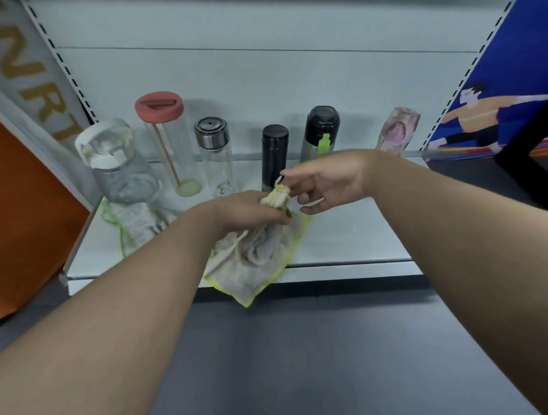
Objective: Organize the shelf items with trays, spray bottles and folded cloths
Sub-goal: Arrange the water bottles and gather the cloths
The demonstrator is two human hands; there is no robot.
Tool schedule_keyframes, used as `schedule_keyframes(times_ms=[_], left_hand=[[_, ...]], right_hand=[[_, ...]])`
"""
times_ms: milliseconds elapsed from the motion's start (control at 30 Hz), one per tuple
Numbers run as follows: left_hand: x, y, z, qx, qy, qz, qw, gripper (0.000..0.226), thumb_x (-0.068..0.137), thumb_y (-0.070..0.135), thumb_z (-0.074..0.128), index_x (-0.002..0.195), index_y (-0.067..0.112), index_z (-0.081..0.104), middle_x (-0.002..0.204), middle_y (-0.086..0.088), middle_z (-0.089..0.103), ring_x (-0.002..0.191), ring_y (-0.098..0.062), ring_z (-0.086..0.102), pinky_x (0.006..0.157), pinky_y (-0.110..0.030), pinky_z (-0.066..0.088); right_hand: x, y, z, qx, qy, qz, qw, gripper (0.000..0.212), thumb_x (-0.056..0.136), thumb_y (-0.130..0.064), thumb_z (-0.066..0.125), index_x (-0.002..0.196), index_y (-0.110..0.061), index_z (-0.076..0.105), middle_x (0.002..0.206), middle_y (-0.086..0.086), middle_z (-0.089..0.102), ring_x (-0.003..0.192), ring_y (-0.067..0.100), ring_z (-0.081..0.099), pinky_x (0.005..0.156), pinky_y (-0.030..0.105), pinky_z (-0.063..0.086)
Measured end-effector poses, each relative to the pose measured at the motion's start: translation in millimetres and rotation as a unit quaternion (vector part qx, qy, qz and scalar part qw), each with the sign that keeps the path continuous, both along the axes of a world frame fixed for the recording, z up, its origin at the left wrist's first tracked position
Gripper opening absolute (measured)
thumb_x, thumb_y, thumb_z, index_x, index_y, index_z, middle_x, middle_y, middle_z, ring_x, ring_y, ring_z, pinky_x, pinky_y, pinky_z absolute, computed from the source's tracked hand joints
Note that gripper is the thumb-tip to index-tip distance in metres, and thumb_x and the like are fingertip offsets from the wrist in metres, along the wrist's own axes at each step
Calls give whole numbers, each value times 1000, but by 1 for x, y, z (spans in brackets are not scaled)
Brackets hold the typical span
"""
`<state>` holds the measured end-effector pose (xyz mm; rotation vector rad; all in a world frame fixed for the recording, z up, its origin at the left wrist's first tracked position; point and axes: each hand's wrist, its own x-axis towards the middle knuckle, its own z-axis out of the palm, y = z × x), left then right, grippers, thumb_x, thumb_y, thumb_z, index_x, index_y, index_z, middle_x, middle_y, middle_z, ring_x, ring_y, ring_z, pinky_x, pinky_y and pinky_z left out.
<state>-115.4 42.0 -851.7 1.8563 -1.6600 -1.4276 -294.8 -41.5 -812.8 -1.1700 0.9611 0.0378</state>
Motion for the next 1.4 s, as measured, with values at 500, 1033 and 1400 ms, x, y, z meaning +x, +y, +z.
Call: schedule_keyframes(times_ms=[500,1033,1400], left_hand=[[140,60,-8,-70,-20,345,936,27,91,34,66,108,14,66,106,-13,68,98,-30,65,89,-42,52],[158,117,-31,79,-2,324,943,30,93,40,62,109,14,63,105,-11,67,97,-28,65,79,-38,51],[81,204,95,67,-11,360,931,15,92,40,56,91,25,57,96,-2,66,99,-26,64,75,-31,44]], right_hand=[[91,11,-46,-305,233,128,915,45,93,-30,65,136,-18,56,127,3,61,100,20,65,91,36,53],[104,56,-93,-472,378,366,708,40,95,-29,55,132,-15,54,127,10,60,111,29,59,89,38,50],[118,151,67,-305,306,224,874,31,92,-25,53,65,-11,48,74,9,51,75,26,50,58,33,33]])
